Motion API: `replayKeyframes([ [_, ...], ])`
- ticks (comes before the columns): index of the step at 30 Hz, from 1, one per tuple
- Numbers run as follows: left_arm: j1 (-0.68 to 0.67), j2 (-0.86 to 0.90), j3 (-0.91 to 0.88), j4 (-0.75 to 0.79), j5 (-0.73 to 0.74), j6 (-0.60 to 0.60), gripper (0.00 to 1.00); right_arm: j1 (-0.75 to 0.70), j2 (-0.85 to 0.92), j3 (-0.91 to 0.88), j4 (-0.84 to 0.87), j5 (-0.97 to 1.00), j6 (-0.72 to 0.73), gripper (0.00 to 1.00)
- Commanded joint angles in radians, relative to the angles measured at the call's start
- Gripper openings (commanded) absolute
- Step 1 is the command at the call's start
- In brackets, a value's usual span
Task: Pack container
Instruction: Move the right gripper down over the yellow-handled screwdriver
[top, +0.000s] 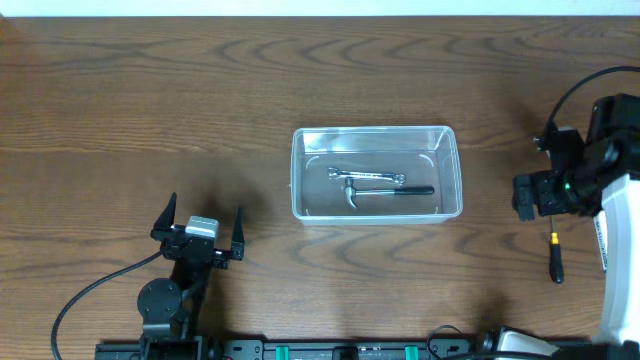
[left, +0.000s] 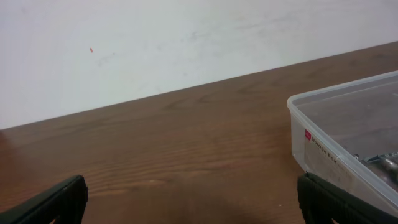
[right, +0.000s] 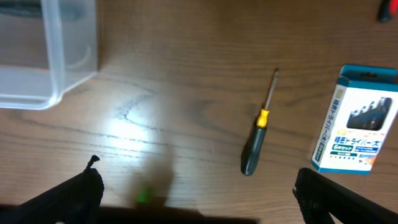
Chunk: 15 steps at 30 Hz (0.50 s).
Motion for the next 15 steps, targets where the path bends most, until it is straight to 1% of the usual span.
replayKeyframes([
  [1,0.003,-0.006,-0.019,-0.032,0.003,-0.005,0.98,-0.017,0.042,-0.009,0.008,0.050,-0.030,0.99],
  [4,0.003,-0.006,-0.019,-0.032,0.003,-0.005,0.98,-0.033,0.070,-0.010,0.026,0.086,-0.039,0.99],
  [9,0.003,-0.006,-0.019,-0.032,0.003,-0.005,0.98,-0.082,0.119,-0.027,0.053,0.086,-0.135,0.99],
  [12,0.003,-0.006,-0.019,-0.032,0.003,-0.005,0.98,-0.114,0.124,-0.051,0.108,0.087,-0.135,0.99],
  [15,0.003,-0.006,-0.019,-0.032,0.003,-0.005,0.98,-0.139,0.122,-0.056,0.127,0.078,-0.135,0.99],
])
